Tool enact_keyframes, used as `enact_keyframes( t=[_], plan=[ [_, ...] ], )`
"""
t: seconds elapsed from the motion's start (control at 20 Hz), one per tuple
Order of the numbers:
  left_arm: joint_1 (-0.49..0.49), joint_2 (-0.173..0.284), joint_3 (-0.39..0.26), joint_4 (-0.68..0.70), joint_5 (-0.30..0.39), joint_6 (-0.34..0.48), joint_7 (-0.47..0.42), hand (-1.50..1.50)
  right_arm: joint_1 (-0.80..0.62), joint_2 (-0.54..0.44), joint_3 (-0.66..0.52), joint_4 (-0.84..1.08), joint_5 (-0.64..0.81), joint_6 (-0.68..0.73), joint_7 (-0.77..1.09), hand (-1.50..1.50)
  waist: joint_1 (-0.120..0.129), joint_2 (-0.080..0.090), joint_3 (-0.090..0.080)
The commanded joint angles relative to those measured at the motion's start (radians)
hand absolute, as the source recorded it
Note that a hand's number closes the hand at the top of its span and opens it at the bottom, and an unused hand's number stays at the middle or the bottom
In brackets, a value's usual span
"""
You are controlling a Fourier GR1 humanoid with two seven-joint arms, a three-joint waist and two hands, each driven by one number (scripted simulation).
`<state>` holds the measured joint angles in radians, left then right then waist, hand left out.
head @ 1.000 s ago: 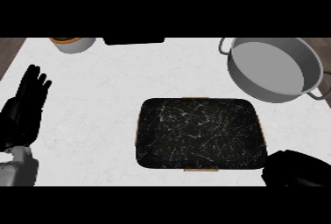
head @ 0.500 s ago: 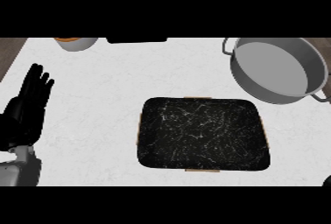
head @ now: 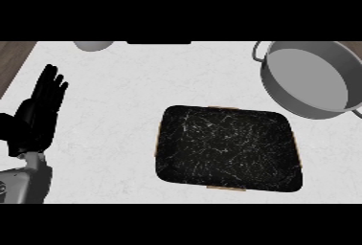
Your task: Pick the eggplant from the tray and place it in the pot
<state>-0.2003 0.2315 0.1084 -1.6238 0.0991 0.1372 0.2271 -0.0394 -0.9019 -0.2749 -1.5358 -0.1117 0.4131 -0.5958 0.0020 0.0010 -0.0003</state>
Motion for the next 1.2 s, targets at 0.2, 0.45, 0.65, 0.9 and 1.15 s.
enact_keyframes(
  t=[0.2,0.45,0.65,0.9,1.15],
  plan=[
    [-0.057,-0.012,0.01,0.07,-0.002,-0.013,-0.035,0.0,-0.332,0.042,0.101,0.372,0.091,0.054,0.019,1.5,0.018,0.005,0.001],
    [-0.027,-0.036,-0.026,0.01,-0.032,0.004,-0.023,0.0,-0.479,0.11,0.106,0.615,0.117,0.069,-0.04,1.5,0.028,0.007,0.001],
    [-0.009,-0.043,-0.046,-0.014,-0.025,-0.012,-0.011,0.0,-0.487,0.125,0.143,0.578,0.385,-0.337,-0.105,1.5,0.048,0.013,0.003],
    [-0.061,-0.024,-0.014,0.023,-0.003,-0.026,-0.01,0.0,-0.634,0.186,0.182,0.837,0.522,-0.501,-0.178,1.5,0.054,0.018,0.003],
    [-0.016,-0.06,-0.044,0.007,-0.015,-0.019,-0.031,0.0,-0.738,0.229,0.194,1.077,0.59,-0.579,-0.273,1.5,0.069,0.023,0.004]
  ],
)
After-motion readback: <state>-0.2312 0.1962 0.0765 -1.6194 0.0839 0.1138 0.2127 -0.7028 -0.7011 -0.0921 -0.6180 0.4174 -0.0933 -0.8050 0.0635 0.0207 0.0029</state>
